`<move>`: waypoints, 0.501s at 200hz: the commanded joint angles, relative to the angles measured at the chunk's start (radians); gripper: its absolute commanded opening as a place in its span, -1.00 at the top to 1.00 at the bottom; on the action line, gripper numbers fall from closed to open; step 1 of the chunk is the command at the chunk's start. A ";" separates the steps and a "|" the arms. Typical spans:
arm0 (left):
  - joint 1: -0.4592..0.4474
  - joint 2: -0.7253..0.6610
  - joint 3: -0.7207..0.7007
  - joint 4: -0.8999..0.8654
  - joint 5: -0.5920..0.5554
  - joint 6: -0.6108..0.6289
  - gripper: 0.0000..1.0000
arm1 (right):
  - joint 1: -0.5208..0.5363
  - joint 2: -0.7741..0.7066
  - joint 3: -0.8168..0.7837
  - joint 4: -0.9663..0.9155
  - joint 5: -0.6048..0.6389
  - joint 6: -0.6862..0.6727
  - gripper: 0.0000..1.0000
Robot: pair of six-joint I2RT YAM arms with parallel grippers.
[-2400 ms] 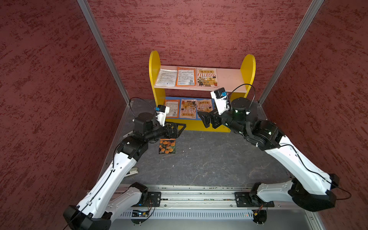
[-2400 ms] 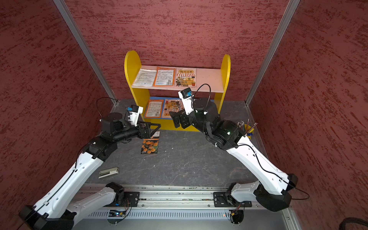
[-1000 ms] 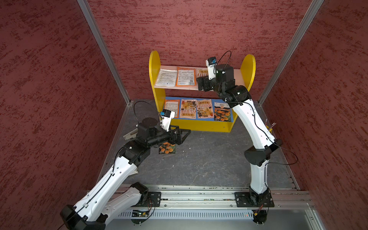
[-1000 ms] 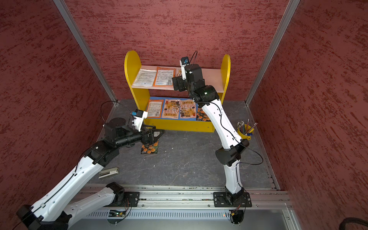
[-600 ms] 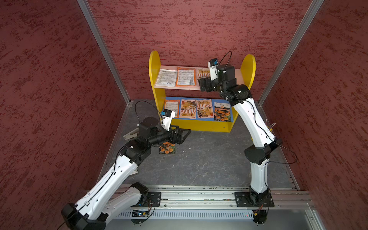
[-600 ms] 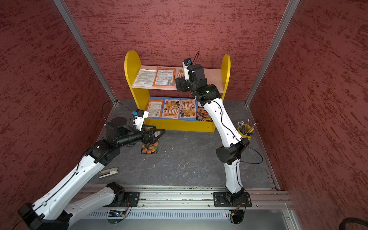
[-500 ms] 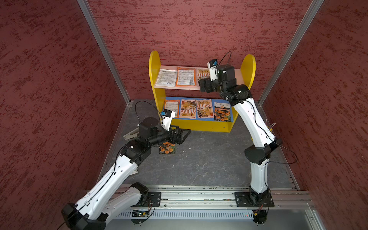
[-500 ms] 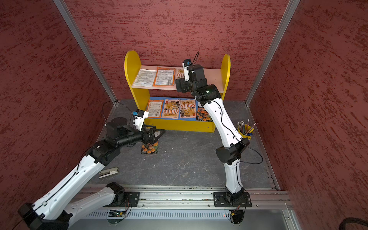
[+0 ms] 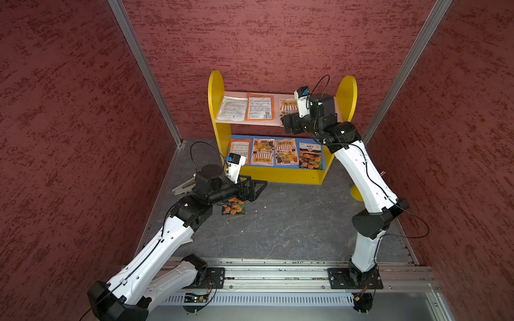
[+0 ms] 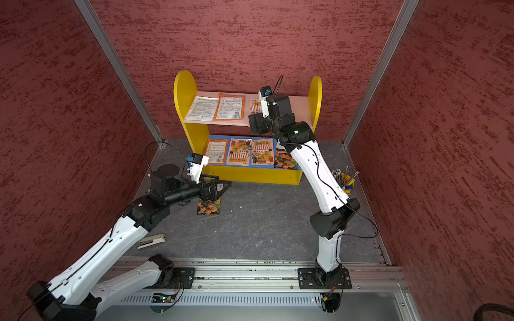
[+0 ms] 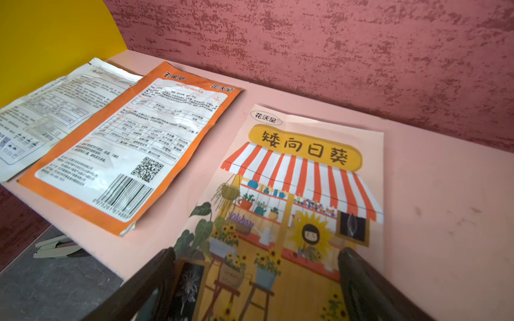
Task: Take the seed bag off the shelf
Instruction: Pick up the seed packet from the shelf.
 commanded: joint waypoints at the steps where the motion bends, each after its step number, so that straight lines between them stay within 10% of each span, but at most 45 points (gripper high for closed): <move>1: -0.006 0.004 -0.012 0.033 0.009 -0.004 -0.99 | -0.006 -0.059 -0.060 0.030 -0.026 0.017 -0.88; 100: -0.012 0.009 -0.015 0.051 0.007 -0.011 -0.99 | -0.006 -0.132 -0.034 0.097 -0.041 0.040 -0.96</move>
